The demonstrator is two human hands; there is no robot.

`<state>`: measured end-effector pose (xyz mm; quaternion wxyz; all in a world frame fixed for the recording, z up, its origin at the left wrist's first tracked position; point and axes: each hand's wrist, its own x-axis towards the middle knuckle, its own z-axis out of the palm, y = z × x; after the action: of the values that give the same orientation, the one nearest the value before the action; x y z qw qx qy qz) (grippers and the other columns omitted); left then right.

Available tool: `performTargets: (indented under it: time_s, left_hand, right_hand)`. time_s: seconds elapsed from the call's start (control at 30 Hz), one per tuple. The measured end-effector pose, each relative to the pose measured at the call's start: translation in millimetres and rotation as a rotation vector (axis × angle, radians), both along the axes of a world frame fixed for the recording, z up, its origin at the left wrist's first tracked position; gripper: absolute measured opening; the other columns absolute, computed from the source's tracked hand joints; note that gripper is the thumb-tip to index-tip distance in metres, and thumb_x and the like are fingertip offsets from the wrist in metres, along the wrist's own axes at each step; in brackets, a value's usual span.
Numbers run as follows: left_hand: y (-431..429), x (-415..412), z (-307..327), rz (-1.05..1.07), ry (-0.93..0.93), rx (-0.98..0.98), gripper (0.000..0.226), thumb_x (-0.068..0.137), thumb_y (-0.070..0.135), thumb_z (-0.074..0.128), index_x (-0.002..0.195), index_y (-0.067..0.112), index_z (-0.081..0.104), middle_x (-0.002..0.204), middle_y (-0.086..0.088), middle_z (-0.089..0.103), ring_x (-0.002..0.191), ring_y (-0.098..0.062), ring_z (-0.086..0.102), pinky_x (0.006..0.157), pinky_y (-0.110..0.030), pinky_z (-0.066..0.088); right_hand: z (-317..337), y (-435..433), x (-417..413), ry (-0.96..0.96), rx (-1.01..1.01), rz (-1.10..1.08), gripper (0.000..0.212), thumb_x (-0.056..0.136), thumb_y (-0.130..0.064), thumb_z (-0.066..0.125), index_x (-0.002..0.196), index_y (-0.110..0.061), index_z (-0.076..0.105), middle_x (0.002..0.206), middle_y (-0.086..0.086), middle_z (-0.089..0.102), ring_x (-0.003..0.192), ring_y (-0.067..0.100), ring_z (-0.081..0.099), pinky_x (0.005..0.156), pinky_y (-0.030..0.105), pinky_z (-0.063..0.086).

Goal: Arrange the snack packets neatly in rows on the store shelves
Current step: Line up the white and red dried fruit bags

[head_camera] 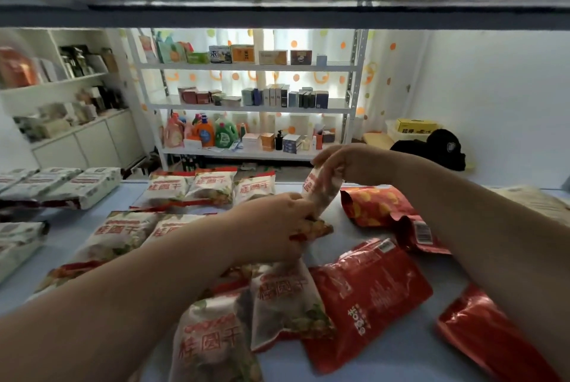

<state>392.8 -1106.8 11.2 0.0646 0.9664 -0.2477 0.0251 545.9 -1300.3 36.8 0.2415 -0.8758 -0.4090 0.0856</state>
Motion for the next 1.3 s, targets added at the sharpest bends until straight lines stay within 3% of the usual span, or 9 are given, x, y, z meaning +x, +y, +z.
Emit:
performTargets:
  time_s: [0.07,0.2,0.33,0.47,0.57,0.7,0.87,1.07,1.3]
  left_hand:
    - [5,-1,-1,0.0,0.02,-0.002,0.046,0.083,0.041,0.061,0.126,0.03,0.049,0.113,0.012,0.048,0.095,-0.008,0.052,0.084,-0.033,0.052]
    - [13,-1,0,-0.023,0.02,-0.011,0.049,0.083,0.044,0.063,0.128,0.037,0.047,0.124,0.013,0.046,0.101,0.002,0.041,0.091,-0.029,0.05]
    - [17,0,-2,0.088,0.162,-0.209,0.055,0.076,0.046,0.07,0.119,0.034,0.037,0.12,0.007,0.056,0.1,-0.014,0.058,0.083,-0.036,0.055]
    - [22,5,-1,0.097,0.236,-0.247,0.053,0.075,0.062,0.067,0.115,0.035,0.045,0.116,0.012,0.056,0.103,-0.01,0.056,0.091,-0.034,0.051]
    - [32,7,0,0.092,0.198,-0.262,0.033,0.088,0.054,0.058,0.114,0.035,0.051,0.115,0.014,0.056,0.101,-0.005,0.055,0.09,-0.034,0.051]
    - [42,6,1,0.082,0.097,-0.204,0.029,0.09,0.049,0.056,0.115,0.035,0.053,0.114,0.015,0.057,0.101,-0.003,0.054,0.088,-0.031,0.051]
    - [41,4,0,0.048,0.128,-0.109,0.027,0.089,0.052,0.055,0.114,0.04,0.057,0.112,0.017,0.055,0.096,0.0,0.051,0.085,-0.023,0.048]
    - [33,12,-1,0.057,0.092,0.054,0.039,0.092,0.046,0.054,0.13,0.039,0.048,0.127,0.01,0.052,0.105,-0.012,0.053,0.087,-0.036,0.052]
    - [39,-29,12,0.069,-0.015,0.109,0.051,0.091,0.056,0.044,0.14,0.048,0.031,0.142,0.014,0.044,0.117,-0.01,0.053,0.084,-0.025,0.048]
  right_hand:
    - [1,-3,10,0.194,-0.037,-0.032,0.048,0.083,0.016,0.047,0.081,-0.02,0.079,0.131,-0.007,0.056,0.127,0.018,0.047,0.099,0.024,0.044]
    - [1,-6,22,0.53,0.053,-0.145,0.019,0.084,-0.007,0.058,0.08,-0.006,0.077,0.127,0.005,0.061,0.121,0.023,0.053,0.096,0.032,0.048]
    - [-14,12,29,-0.003,-0.262,-0.124,0.016,0.084,-0.029,0.074,0.096,-0.022,0.068,0.11,-0.008,0.065,0.102,0.012,0.058,0.093,0.033,0.048]
    - [-17,36,22,-0.133,-0.33,0.04,0.028,0.086,-0.011,0.069,0.106,-0.029,0.063,0.11,-0.014,0.06,0.104,0.006,0.054,0.098,0.028,0.043]
    - [-20,49,18,-0.29,-0.333,-0.039,0.028,0.092,-0.028,0.063,0.12,-0.032,0.059,0.119,-0.009,0.056,0.109,0.012,0.053,0.094,0.032,0.047]
    - [-29,64,19,-0.231,-0.578,-0.075,0.053,0.087,-0.064,0.054,0.131,-0.034,0.053,0.119,-0.009,0.057,0.097,0.009,0.051,0.073,0.025,0.041]
    - [-39,71,22,-0.233,-0.501,-0.039,0.057,0.087,-0.058,0.059,0.139,-0.037,0.048,0.135,-0.007,0.055,0.116,0.017,0.051,0.097,0.037,0.043]
    - [-37,73,8,-0.243,-0.486,-0.045,0.056,0.089,-0.045,0.064,0.141,-0.032,0.046,0.134,-0.002,0.055,0.116,0.018,0.051,0.098,0.037,0.045]
    - [9,57,-65,-0.342,-0.398,0.034,0.046,0.09,-0.041,0.065,0.134,-0.034,0.053,0.128,-0.006,0.058,0.109,0.015,0.056,0.094,0.037,0.048]
